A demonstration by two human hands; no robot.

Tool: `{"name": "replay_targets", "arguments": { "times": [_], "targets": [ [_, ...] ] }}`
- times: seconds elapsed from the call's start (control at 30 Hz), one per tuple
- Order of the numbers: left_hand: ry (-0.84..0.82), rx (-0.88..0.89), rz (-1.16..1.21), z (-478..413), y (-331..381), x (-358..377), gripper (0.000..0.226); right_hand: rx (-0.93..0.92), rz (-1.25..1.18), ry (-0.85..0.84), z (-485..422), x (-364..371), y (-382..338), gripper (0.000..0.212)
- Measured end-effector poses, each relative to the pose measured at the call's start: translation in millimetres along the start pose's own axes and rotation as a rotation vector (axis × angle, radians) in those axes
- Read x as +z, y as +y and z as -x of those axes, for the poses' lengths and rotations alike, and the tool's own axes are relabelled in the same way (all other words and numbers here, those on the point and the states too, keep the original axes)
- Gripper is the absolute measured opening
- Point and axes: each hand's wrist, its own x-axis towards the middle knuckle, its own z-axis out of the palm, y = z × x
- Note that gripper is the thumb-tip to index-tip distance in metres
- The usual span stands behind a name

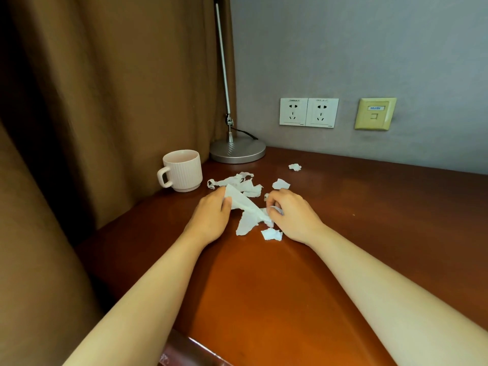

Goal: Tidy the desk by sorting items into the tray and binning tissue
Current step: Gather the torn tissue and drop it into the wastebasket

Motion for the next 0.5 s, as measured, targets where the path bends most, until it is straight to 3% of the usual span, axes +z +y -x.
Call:
{"name": "replay_targets", "arguments": {
  "times": [0.17, 0.27, 0.37, 0.5],
  "targets": [
    [0.104, -0.063, 0.119, 1, 2, -4, 0.041, 0.019, -0.034, 0.031, -1, 0, 0, 0.028],
    [0.222, -0.078, 0.213, 1, 0, -6, 0.034, 0.027, -0.105, 0.031, 1, -2, -2, 0.025],
    [0.286, -0.117, 0.273, -1, -4, -6, 0.036, -0.013, -0.158, -0.028, 6, -4, -5, 0.015],
    [0.335, -0.142, 0.362, -2, -5, -7, 0.044, -0.05, -0.202, -0.132, 16, -6, -16, 0.033]
  ]
}}
